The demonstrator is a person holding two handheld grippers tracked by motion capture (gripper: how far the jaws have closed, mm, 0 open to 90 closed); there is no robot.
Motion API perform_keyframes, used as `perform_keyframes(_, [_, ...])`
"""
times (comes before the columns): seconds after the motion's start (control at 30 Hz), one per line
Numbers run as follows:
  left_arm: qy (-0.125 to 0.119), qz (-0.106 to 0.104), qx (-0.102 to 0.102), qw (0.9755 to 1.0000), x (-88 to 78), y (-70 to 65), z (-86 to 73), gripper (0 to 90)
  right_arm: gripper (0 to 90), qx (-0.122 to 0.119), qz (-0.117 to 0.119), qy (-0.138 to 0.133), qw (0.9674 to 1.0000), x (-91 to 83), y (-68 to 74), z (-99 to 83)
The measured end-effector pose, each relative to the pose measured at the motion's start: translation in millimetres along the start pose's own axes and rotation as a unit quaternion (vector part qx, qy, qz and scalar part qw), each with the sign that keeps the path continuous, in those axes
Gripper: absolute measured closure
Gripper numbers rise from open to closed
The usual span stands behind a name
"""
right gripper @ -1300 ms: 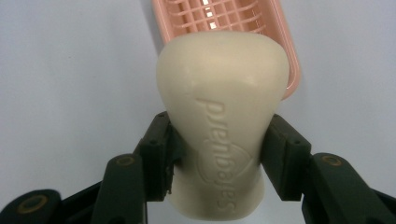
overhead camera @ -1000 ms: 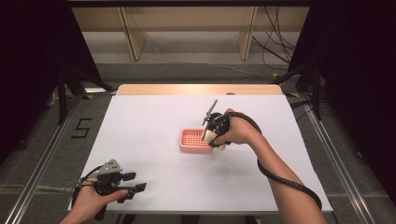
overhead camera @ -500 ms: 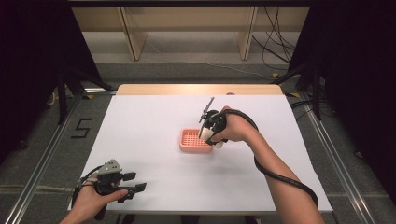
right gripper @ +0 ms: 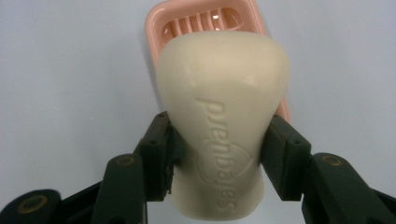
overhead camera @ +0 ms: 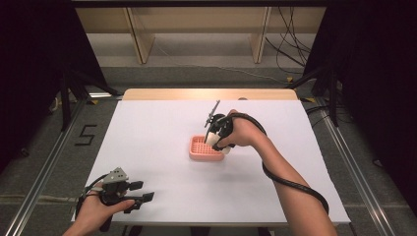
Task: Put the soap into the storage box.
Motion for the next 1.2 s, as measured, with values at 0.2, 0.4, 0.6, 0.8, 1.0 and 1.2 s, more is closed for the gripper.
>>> perform_keyframes(0.2, [-0.006,-0.008,-0.003,0.9999,0.8,-0.8,0.8,34.2,50.6,0.001,0.001,-0.002,1.0,3.3,-0.2,5.8])
perform_keyframes(0.4, [-0.003,-0.001,-0.003,1.0,-0.1,-0.1,0.6,34.2,50.5,-0.007,0.001,-0.007,1.0,7.8,-1.3,14.0])
perform_keyframes(0.6, [-0.006,-0.008,-0.002,0.9999,0.0,-0.1,1.1,34.2,50.5,-0.011,0.005,-0.009,0.9999,13.8,-3.9,20.8])
perform_keyframes(0.8, [-0.006,-0.009,-0.002,0.9999,-0.1,-0.5,1.1,34.2,50.5,-0.015,0.005,-0.007,0.9999,19.2,-4.0,24.5])
perform_keyframes(1.0, [-0.005,-0.01,-0.002,0.9999,-0.3,-1.1,1.0,34.2,50.5,-0.016,0.001,-0.002,0.9999,25.2,-4.9,25.4])
perform_keyframes(1.2, [-0.005,-0.01,-0.003,0.9999,-0.5,-1.2,1.0,34.1,50.5,-0.021,0.0,0.002,0.9998,31.6,-6.5,24.6])
Point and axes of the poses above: each handheld gripper's, and its own axes: x roughly forward along the jaws, z roughly out of its top, y roughly to its left, the point moved 9 cm from there along x, roughly forward along the jaws, and after that the axes turned 14 degrees about -x, right-handed, at the moved point
